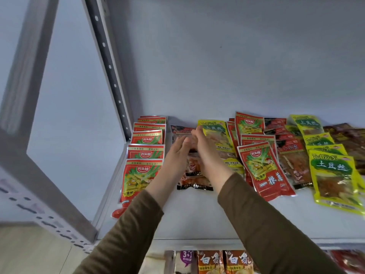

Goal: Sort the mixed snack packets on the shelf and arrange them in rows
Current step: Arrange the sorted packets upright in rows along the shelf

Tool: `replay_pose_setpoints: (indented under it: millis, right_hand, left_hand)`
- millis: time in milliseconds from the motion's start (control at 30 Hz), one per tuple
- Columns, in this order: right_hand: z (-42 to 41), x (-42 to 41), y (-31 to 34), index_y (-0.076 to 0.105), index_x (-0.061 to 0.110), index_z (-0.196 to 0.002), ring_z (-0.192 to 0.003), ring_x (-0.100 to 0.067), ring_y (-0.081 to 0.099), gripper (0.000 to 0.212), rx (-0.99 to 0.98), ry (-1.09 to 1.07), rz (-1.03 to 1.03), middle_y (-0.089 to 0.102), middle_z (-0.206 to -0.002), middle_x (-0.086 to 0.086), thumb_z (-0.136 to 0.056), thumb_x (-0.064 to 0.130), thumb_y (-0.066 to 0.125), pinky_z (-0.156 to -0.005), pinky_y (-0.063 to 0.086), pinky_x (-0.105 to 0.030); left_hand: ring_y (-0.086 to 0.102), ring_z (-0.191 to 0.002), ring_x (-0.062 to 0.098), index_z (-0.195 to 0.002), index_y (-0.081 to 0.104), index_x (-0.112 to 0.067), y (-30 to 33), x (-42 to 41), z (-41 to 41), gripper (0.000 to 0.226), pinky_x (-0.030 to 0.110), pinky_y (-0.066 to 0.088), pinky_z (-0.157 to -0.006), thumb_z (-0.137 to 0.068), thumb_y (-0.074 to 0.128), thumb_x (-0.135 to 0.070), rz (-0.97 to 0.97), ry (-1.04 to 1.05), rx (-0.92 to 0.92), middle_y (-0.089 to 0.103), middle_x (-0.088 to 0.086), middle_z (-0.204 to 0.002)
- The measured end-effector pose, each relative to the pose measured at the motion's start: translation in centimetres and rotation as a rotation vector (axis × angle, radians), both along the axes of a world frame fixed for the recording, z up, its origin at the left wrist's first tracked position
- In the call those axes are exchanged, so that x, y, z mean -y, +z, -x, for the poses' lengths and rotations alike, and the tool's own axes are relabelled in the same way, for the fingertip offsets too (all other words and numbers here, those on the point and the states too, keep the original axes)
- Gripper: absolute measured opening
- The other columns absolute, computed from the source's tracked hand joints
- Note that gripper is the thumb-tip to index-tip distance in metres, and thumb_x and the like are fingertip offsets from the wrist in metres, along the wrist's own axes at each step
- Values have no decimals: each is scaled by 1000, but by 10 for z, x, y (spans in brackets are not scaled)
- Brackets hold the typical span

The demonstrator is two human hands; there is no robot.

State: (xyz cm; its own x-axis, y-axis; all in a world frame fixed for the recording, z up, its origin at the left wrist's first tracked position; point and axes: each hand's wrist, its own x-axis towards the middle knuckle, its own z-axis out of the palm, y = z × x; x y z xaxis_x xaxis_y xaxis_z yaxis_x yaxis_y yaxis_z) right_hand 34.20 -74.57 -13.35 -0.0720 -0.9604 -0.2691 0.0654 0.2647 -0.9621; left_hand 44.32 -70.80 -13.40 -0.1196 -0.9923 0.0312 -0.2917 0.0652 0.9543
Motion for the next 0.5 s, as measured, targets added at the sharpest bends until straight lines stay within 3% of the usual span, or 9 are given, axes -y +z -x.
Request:
replay_pose_setpoints:
  millis: [67,167,233,300,367,500]
  right_hand:
    - [0,10,-1,39,21,-155,-144,-26,40,72,-9,14,-42,41,-159,-5,-101,68,28,-119,32,-48]
    - [7,18,-5,35,19,-157,-146,-28,38,79,5,3,-102,38,-160,-8,-99,71,27,-120,30,-50]
    - [15,21,-6,33,20,-158,-148,-28,34,82,-12,-19,-114,34,-163,-6,-97,74,25,-121,28,-49]
    - [21,25,-7,29,21,-159,-151,-27,27,85,-14,-29,-121,27,-166,-4,-95,76,24,-122,24,-50]
    - [26,27,-8,23,21,-161,-154,-27,21,89,-12,-26,-146,20,-168,-3,-93,79,25,-124,20,-51]
    - [31,33,-10,25,22,-160,-152,-28,25,94,6,2,-177,26,-166,-6,-89,82,30,-123,23,-53]
  left_hand:
    - [30,-151,23,-146,52,-29,-6,16,7,42,31,29,-118,-112,29,-39,-31,-11,79,47,1,-154]
    - [34,-150,27,-149,49,-12,-13,32,10,52,39,24,-125,-111,34,-43,-162,12,47,44,10,-158]
    - [45,-143,32,-144,54,-12,-16,39,9,53,44,34,-120,-110,34,-48,-240,29,50,51,15,-151]
    - [66,-118,28,-120,67,-19,-16,41,7,47,38,50,-99,-110,31,-50,-279,58,63,68,14,-128]
    - [73,-95,19,-100,67,-28,-13,42,5,44,32,54,-82,-109,31,-51,-272,77,37,74,8,-106]
    - [74,-100,23,-120,67,-21,-7,37,-1,51,38,58,-93,-109,29,-53,-223,33,14,75,10,-112]
